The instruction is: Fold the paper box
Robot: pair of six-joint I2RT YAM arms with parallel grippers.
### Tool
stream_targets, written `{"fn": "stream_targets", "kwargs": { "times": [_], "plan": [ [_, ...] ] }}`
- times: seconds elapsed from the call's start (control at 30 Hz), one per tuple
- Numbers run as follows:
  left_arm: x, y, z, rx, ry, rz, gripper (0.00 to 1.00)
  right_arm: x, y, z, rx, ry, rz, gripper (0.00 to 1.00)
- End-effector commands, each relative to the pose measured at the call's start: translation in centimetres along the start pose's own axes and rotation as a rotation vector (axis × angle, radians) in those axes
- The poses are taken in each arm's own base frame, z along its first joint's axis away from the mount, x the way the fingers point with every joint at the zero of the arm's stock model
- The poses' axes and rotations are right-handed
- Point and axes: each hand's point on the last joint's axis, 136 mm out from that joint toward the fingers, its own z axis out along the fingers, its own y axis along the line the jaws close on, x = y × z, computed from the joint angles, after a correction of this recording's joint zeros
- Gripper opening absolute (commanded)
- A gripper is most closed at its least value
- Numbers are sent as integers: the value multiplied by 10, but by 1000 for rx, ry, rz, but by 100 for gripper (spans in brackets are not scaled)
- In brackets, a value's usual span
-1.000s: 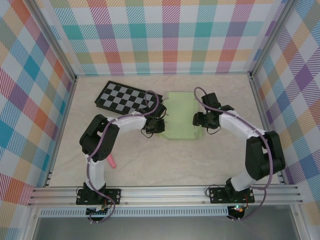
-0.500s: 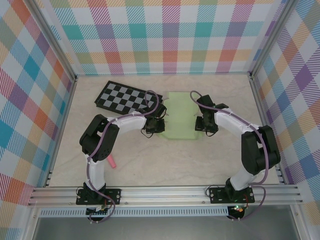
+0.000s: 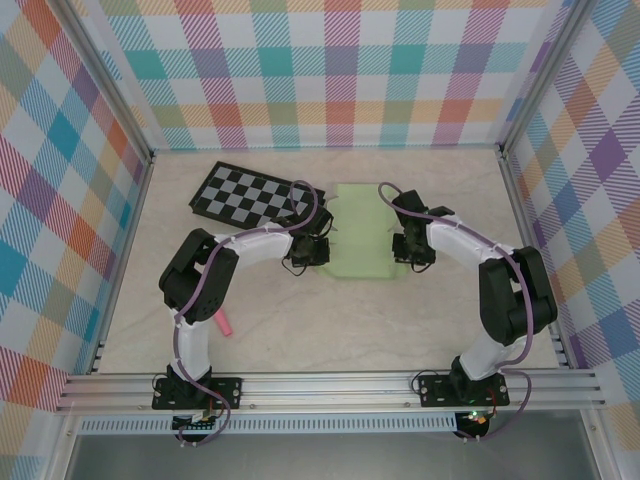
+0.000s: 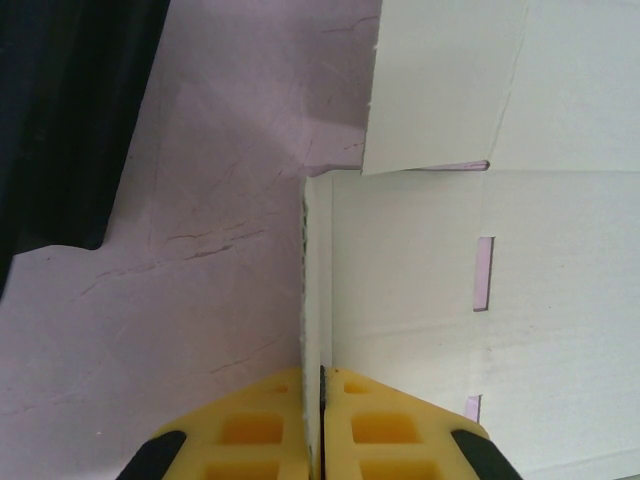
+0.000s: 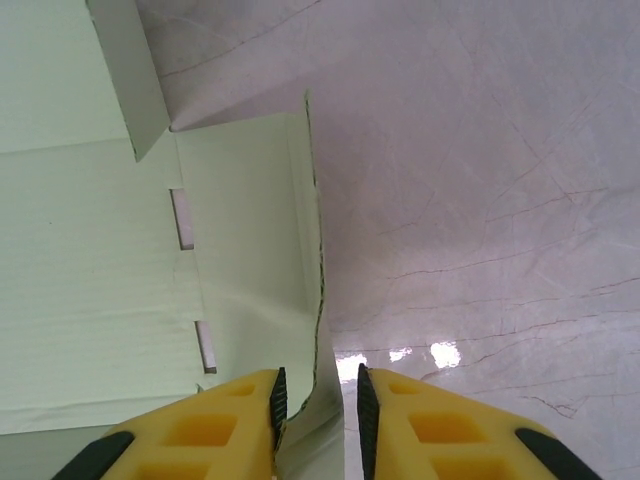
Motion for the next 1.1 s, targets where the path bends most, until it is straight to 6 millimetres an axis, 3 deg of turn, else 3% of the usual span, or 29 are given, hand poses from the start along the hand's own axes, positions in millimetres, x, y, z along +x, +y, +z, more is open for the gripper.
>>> {"fn": "stream_targets", "kwargs": {
  "times": [0.0,0.07,0.27,0.37,0.57,0.73,0.9,1.07],
  "plan": [
    [-4,3,-3,-17,4,3,8,-3,5,-1,-15,-15,-6,32],
    [-4,4,-3,-17,6,3,7,-2,5,1,-17,-15,-7,39],
    [-4,3,-3,-12,8,2,7,1,9,10,-34,6,-12,40],
    [-5,3,-3,-13,7,3,7,2,9,11,-36,11,-9,37],
    [-5,2,-2,-12,11,1,7,1,5,5,-20,-1,-5,21],
    [-5,2,-3,-12,11,1,7,6,1,7,-3,5,-1,21],
    [-3,4,-1,-15,16,-2,7,11,1,8,-7,12,7,31],
    [-3,4,-1,-15,18,-4,7,14,3,11,-16,17,13,27]
  ]
}}
